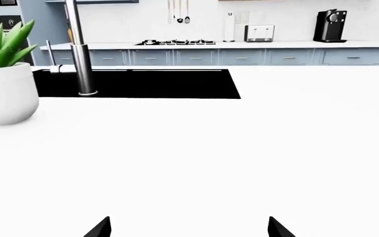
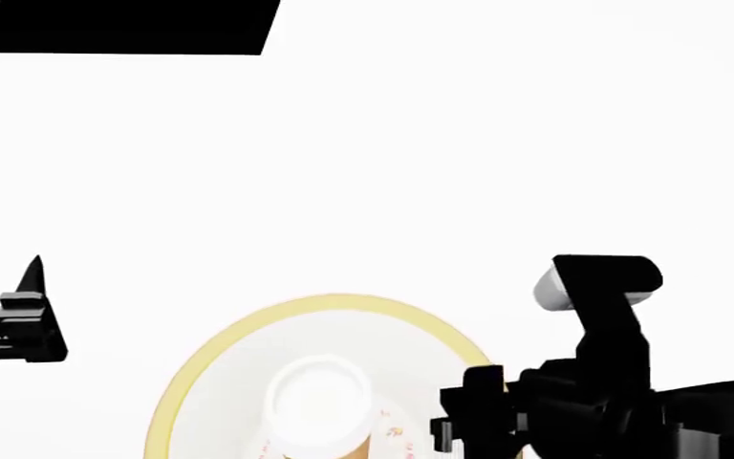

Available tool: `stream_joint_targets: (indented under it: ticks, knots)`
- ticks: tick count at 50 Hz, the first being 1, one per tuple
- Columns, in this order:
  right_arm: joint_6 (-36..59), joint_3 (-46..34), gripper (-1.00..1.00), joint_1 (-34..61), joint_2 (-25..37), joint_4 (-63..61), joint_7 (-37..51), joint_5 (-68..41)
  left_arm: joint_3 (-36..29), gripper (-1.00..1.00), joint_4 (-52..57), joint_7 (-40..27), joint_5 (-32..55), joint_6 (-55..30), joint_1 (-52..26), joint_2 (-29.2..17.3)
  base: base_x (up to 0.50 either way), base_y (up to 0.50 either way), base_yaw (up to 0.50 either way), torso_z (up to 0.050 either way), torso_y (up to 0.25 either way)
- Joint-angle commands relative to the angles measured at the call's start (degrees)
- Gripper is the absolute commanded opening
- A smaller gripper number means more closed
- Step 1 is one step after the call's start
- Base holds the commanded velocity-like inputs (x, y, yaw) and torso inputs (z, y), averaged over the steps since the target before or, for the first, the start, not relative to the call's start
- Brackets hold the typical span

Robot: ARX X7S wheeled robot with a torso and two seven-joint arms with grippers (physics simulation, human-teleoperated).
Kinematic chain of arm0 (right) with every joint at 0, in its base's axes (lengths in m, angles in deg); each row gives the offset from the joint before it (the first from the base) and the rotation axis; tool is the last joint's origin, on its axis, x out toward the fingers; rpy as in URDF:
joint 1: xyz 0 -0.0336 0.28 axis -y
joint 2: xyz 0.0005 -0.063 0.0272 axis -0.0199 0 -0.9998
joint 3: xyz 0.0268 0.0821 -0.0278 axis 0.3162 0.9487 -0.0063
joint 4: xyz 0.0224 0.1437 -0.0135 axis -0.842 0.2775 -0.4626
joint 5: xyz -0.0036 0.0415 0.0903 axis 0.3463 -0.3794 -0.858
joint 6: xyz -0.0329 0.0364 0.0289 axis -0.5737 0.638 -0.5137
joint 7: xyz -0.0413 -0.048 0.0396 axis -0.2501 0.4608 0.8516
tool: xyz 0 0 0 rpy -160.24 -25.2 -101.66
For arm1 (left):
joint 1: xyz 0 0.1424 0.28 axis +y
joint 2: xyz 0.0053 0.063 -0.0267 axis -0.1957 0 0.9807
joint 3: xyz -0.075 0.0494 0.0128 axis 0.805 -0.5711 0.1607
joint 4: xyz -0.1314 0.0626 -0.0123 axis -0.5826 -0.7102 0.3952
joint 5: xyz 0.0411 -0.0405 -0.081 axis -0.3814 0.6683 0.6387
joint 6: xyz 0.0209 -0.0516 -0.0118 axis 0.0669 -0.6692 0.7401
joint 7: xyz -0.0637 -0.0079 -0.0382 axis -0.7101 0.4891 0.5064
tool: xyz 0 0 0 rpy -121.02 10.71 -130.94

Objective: Place the cup inside the bowl on the dining table and move the bowl to any counter.

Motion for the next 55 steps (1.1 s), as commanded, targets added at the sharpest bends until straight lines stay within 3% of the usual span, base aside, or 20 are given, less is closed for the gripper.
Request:
stream_joint_targets:
  ticks: [1,11,44,55]
  knots:
    - [-0.5,0.2,-1.00,-0.6,0.4,0.0,0.1,-0.2,-0.4,1.00,-0.4,-0.1,-0.2,0.2,-0.2,0.3,0.00,0.00,0.00,0.000,0.000]
    - [-1.5,1.0,-1.00,-1.0,0.3,0.5,0.9,-1.4,-0.2,1.00,-0.6,0.1,-0.1,0.7,0.4,0.1,0.00,0.00,0.00,0.000,0.000]
    - [-20.2,13.2,-1.00,-11.3,2.5,4.1,-0.7,-21.0,0.5,1.00,-0.7,0.4,0.5,1.5,1.3,-0.6,0.00,0.00,0.00,0.000,0.000]
    - [-26.1,16.0,-1.00,-14.3,2.4,3.3,-2.4,-23.2,0.4,1.00,-0.8,0.4,0.5,1.6,1.4,-0.5,0.00,0.00,0.00,0.000,0.000]
